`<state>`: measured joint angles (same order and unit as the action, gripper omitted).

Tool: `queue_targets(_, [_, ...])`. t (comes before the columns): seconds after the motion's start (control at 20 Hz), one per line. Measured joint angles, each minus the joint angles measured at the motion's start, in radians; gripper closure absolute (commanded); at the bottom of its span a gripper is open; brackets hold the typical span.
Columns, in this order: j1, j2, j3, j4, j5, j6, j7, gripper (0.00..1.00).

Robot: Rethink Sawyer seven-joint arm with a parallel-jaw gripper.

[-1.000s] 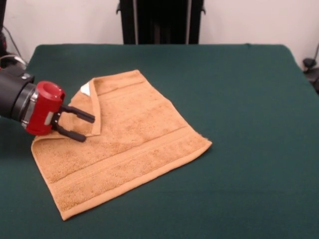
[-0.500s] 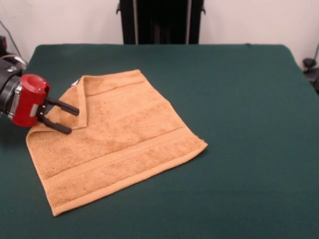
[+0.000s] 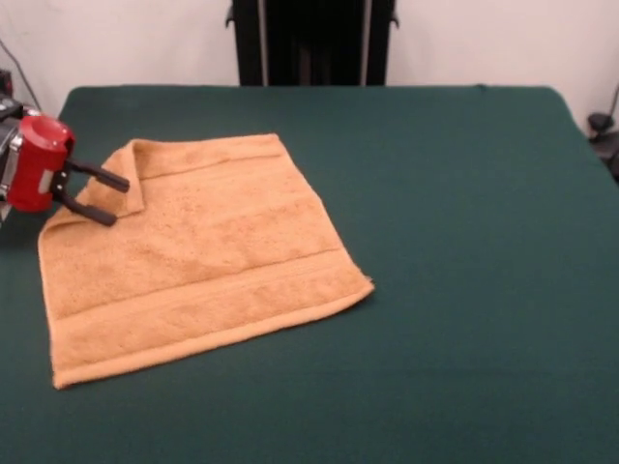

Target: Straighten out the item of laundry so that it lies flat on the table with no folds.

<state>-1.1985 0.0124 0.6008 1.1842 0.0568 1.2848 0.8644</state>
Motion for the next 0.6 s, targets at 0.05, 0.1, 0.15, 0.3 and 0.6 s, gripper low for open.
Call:
queue_targets(0.05, [-0.008, -0.006, -0.007, 0.006, -0.004, 0.005, 0.000, 0.00])
queue_targets(0.1, [-0.016, -0.012, -0.017, 0.012, -0.010, 0.014, 0.000, 0.00])
queue_targets(0.15, [-0.024, -0.018, -0.026, 0.017, -0.015, 0.023, 0.000, 0.00])
queue_targets(0.3, [-0.050, -0.040, -0.068, 0.024, -0.042, 0.081, 0.000, 0.00])
queue_targets(0.6, [-0.099, -0.085, -0.137, 0.018, -0.129, 0.240, 0.000, 0.00])
